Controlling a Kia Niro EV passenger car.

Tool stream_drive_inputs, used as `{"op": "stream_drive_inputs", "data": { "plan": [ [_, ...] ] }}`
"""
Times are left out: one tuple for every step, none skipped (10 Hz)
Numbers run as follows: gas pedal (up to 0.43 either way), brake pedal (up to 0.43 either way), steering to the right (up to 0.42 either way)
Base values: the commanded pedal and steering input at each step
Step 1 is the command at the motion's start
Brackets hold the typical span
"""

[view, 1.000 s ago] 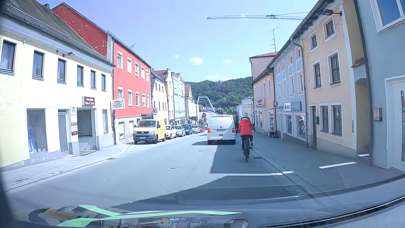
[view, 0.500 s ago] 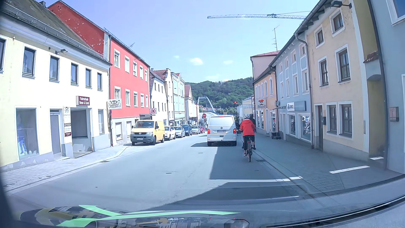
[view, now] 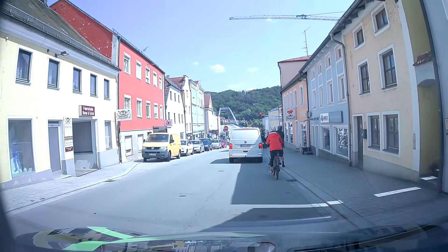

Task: Follow the waypoints while adhering to traffic rules and regulations

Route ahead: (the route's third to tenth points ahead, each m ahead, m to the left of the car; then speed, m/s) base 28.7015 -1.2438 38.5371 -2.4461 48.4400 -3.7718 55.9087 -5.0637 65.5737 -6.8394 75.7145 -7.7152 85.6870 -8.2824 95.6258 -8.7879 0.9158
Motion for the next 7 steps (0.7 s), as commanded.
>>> {"op": "stream_drive_inputs", "data": {
  "plan": [
    [0.0,0.14,-0.005],
    [0.0,0.116,-0.004],
    [0.0,0.104,-0.004],
    [0.0,0.098,-0.004],
    [0.0,0.098,-0.003],
    [0.0,0.104,-0.003],
    [0.0,0.098,-0.003]
  ]
}}
